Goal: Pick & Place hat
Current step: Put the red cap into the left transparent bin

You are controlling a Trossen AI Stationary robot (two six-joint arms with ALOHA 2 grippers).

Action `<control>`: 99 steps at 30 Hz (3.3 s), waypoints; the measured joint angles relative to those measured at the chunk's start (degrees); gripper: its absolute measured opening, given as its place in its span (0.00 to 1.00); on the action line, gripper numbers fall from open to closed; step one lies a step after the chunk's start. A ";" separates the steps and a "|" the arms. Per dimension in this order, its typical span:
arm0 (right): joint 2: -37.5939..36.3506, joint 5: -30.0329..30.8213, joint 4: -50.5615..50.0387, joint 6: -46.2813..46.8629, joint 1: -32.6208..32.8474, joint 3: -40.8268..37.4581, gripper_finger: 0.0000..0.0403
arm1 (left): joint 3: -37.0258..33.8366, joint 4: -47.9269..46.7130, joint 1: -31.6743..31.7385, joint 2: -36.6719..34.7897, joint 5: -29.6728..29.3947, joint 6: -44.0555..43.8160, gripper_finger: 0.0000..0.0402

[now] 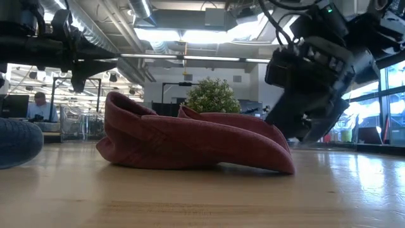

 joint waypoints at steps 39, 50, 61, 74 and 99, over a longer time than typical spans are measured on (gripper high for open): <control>-9.33 62.23 -34.45 -72.04 -0.45 24.15 0.04 | 0.01 -0.23 0.00 0.37 -4.44 2.91 0.30; 0.20 58.25 -27.51 -93.93 -0.63 24.15 0.06 | 0.00 -0.28 0.02 0.37 -4.63 3.31 0.30; 0.26 50.46 -26.45 -99.56 -0.21 24.17 0.12 | 0.01 -0.30 0.02 0.37 -4.66 5.00 0.30; 0.19 32.12 -27.28 -92.85 1.88 24.17 0.21 | 0.01 -1.68 0.01 0.37 -4.65 6.02 0.30; 0.12 17.74 -32.43 -64.99 1.95 24.16 0.28 | 0.01 -2.02 0.02 0.37 -4.64 8.58 0.30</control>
